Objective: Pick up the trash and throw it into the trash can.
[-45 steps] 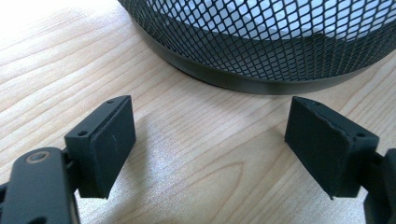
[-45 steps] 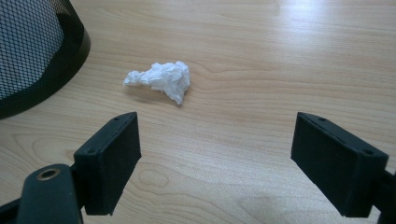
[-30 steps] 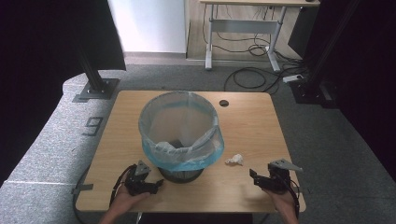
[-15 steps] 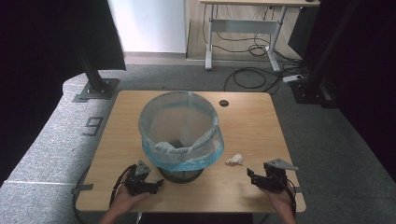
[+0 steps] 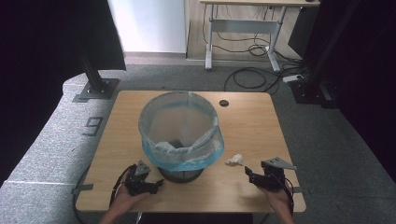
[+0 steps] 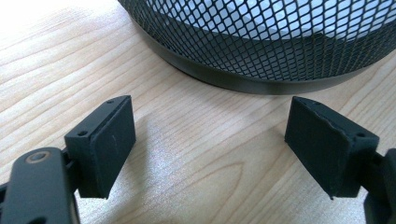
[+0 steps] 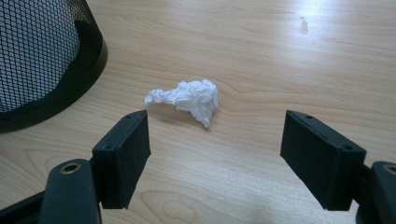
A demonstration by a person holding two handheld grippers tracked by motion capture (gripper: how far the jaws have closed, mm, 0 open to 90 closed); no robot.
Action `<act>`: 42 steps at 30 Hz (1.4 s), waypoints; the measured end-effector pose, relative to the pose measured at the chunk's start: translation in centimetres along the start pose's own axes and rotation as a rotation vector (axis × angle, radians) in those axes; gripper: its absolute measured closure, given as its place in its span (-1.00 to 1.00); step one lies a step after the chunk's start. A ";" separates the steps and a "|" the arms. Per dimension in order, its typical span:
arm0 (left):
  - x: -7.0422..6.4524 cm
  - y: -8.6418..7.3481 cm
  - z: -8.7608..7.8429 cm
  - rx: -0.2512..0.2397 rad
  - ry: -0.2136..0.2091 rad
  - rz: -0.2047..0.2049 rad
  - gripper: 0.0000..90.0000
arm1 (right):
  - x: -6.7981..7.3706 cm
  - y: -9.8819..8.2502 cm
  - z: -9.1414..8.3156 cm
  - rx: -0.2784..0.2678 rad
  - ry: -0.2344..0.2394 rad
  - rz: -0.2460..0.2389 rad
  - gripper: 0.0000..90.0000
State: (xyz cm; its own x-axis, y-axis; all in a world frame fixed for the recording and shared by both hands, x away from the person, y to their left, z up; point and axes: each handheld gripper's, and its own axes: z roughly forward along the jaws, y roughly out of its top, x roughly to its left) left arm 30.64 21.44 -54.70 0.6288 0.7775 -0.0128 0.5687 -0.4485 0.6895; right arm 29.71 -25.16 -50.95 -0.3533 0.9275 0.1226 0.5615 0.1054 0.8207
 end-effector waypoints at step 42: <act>0.0 0.0 0.0 0.000 0.000 0.000 -0.64 | 1.0 1.1 2.8 0.007 0.042 -0.014 -0.48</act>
State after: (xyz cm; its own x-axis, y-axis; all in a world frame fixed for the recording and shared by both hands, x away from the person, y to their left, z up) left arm 30.63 21.44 -54.70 0.6286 0.7776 -0.0128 0.5687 -0.4484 0.6896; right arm 32.04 -23.09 -51.53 -0.3925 0.9098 0.1346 0.5614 0.1211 0.8186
